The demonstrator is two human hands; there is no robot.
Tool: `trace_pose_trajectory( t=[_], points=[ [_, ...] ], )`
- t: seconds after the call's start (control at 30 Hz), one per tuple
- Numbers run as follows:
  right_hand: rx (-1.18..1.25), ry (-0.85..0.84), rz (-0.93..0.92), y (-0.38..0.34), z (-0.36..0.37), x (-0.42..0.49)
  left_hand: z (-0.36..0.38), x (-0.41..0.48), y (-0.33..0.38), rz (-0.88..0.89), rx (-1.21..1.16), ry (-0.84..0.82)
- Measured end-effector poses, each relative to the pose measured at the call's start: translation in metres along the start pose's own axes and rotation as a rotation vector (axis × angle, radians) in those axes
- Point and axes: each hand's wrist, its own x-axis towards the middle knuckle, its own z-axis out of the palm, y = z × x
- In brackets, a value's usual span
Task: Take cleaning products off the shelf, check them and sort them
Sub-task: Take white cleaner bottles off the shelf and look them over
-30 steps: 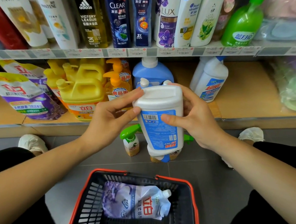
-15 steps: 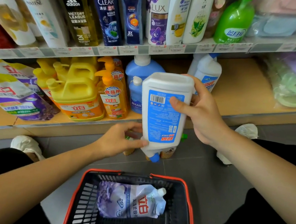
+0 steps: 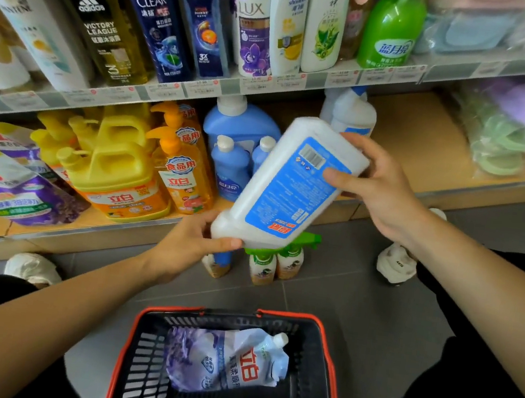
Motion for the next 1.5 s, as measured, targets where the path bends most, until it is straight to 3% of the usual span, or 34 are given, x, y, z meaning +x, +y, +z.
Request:
trace_pose_trajectory(
  t=[0.17, 0.33, 0.47, 0.57, 0.73, 0.93, 1.17, 1.33, 1.5],
  points=[
    [0.009, -0.117, 0.268, 0.037, -0.044, 0.003, -0.017, 0.007, 0.023, 0.126, 0.051, 0.191],
    [-0.075, -0.212, 0.434, 0.068, -0.074, 0.001, 0.002, 0.035, 0.056, 0.321, 0.175, 0.219],
    [-0.131, -0.116, 0.502, 0.088, -0.09, -0.003, 0.029, 0.071, 0.08, 0.446, 0.255, 0.195],
    [-0.236, -0.004, 0.524, 0.1, -0.097, -0.001, 0.057, 0.101, 0.078, 0.437, 0.364, 0.171],
    [-0.794, 0.202, 0.366, 0.102, -0.105, 0.024, 0.095, 0.144, 0.053, 0.455, 0.594, 0.124],
    [-0.997, 0.212, 0.169, 0.076, -0.103, 0.091, 0.113, 0.179, 0.006, 0.397, 0.825, 0.023],
    [-0.89, 0.118, 0.039, 0.062, -0.102, 0.169, 0.126, 0.202, -0.026, 0.34, 0.947, -0.065],
    [-0.789, 0.187, 0.045, 0.066, -0.105, 0.195, 0.138, 0.21, -0.031, 0.275, 0.864, -0.051],
    [-0.848, 0.255, 0.027, 0.072, -0.109, 0.191, 0.145, 0.202, -0.033, 0.217, 0.766, -0.305]
  ],
)
